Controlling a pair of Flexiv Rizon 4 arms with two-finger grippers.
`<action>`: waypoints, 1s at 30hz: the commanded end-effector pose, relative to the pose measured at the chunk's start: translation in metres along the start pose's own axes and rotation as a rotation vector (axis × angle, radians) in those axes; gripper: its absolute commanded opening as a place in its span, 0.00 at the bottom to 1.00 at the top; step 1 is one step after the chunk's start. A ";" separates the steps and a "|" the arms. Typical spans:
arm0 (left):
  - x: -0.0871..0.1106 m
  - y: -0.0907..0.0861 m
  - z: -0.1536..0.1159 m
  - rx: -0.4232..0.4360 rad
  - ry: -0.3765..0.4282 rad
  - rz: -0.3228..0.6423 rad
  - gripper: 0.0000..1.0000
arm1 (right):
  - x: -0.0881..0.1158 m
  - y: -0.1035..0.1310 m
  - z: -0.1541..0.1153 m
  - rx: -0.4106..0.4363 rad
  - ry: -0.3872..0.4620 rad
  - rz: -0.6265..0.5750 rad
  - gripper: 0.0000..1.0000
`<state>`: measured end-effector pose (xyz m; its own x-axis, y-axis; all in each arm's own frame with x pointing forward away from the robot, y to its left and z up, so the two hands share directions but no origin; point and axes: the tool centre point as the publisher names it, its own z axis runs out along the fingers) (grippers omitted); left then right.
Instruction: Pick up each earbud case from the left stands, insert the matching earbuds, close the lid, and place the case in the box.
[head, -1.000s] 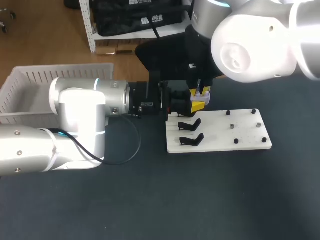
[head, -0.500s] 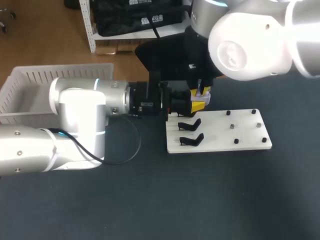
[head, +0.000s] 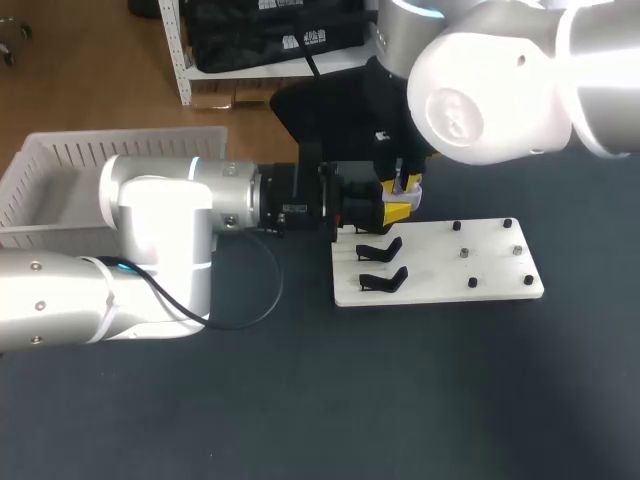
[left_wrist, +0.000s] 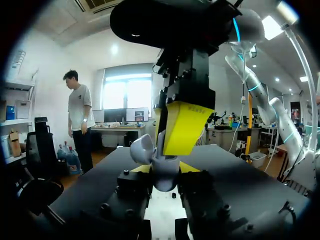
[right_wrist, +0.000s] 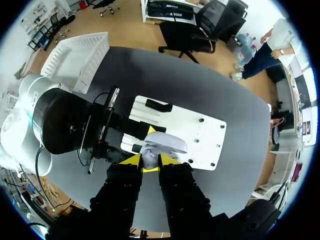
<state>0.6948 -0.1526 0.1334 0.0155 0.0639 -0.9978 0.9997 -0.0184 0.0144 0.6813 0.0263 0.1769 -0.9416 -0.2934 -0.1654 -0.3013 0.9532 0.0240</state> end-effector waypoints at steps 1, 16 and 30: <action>0.001 -0.002 -0.001 -0.006 -0.004 0.003 0.00 | 0.001 -0.002 0.001 0.003 0.001 -0.007 0.00; 0.001 -0.002 -0.001 -0.006 -0.004 0.003 0.00 | 0.003 -0.001 0.006 0.008 0.012 -0.032 0.00; 0.001 -0.002 -0.001 -0.006 -0.004 0.003 0.00 | 0.005 0.002 0.004 0.022 0.005 -0.043 0.31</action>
<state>0.6947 -0.1525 0.1321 0.0155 0.0637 -0.9978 0.9997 -0.0180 0.0143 0.6787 0.0281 0.1732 -0.9285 -0.3363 -0.1575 -0.3406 0.9402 0.0008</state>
